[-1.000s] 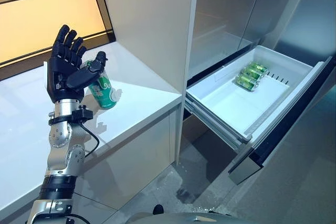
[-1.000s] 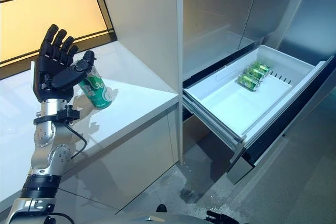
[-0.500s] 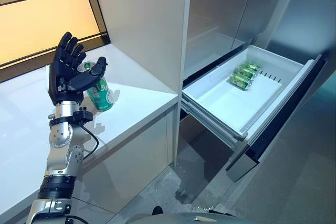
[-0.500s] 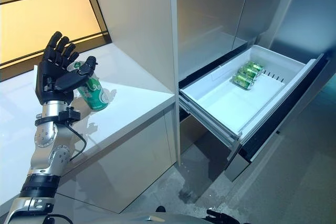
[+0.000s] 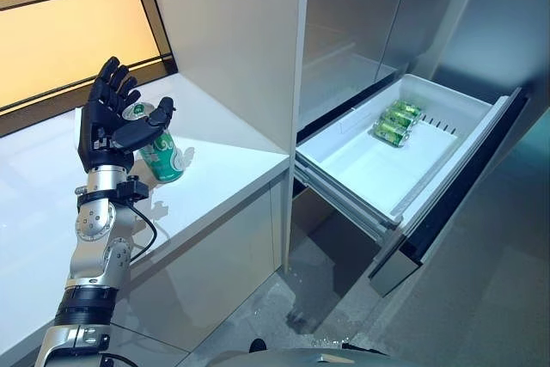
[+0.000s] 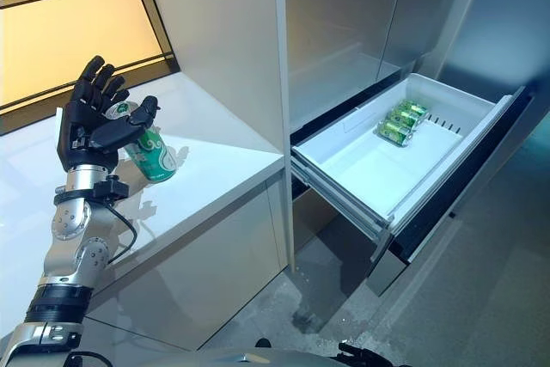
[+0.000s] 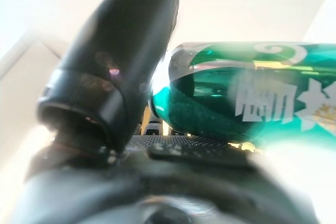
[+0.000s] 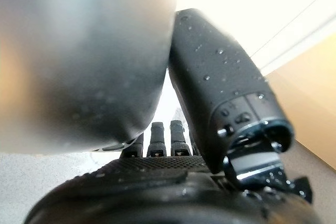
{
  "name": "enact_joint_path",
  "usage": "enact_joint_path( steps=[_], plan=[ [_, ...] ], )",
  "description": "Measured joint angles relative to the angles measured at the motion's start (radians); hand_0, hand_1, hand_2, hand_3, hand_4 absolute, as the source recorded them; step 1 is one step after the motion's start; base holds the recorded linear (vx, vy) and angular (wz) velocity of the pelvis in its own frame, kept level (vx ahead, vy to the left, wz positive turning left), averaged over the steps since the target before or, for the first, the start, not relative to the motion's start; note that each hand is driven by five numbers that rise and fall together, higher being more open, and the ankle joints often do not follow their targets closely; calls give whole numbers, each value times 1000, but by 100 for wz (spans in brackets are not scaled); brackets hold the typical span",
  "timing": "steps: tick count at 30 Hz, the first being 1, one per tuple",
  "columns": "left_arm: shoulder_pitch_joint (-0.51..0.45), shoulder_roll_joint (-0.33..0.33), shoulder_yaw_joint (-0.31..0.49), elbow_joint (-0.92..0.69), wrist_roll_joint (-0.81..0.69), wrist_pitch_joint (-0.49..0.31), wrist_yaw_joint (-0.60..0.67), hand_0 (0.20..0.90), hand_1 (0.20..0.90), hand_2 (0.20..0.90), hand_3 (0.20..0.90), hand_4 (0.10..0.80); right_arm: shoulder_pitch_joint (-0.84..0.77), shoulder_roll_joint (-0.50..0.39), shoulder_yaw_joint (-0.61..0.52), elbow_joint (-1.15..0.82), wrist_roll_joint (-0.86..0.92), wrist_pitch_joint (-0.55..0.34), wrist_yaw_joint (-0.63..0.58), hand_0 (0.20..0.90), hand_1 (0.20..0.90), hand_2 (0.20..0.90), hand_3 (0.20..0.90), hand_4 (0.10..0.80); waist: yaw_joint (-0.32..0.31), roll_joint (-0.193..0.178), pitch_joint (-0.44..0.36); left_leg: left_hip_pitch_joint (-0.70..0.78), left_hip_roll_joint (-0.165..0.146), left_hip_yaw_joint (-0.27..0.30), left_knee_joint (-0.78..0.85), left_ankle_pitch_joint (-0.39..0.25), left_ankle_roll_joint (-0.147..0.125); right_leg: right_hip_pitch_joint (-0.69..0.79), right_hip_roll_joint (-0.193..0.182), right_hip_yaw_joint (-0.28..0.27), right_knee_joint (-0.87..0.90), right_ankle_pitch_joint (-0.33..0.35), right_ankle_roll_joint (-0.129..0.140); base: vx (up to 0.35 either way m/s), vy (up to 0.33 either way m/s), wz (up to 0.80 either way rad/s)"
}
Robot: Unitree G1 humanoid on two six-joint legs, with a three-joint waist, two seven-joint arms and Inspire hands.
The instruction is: Put drinks into fridge and close the fridge
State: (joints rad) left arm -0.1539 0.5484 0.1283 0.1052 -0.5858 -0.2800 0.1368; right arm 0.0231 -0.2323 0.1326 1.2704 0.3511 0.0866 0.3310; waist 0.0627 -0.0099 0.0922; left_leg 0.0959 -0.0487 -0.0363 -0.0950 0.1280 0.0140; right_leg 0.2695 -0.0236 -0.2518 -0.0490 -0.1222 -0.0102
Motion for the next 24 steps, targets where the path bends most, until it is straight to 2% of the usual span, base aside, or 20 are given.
enact_joint_path(
  steps=[4,24],
  plan=[
    [-3,34,0,31,19,15,20,900,900,900,900,800,-1,0,0,-1,0,0,0,900,900,900,900,800,-15,2,-2,2,2,5,0,0,0,0,0,5,2,0,0,6,10,-4],
    [-3,36,-1,102,39,17,55,900,900,900,900,800,11,-6,-1,-2,0,3,0,900,900,900,900,800,-28,14,-42,4,9,30,0,-2,2,-19,1,32,17,0,0,3,5,-3]
  ],
)
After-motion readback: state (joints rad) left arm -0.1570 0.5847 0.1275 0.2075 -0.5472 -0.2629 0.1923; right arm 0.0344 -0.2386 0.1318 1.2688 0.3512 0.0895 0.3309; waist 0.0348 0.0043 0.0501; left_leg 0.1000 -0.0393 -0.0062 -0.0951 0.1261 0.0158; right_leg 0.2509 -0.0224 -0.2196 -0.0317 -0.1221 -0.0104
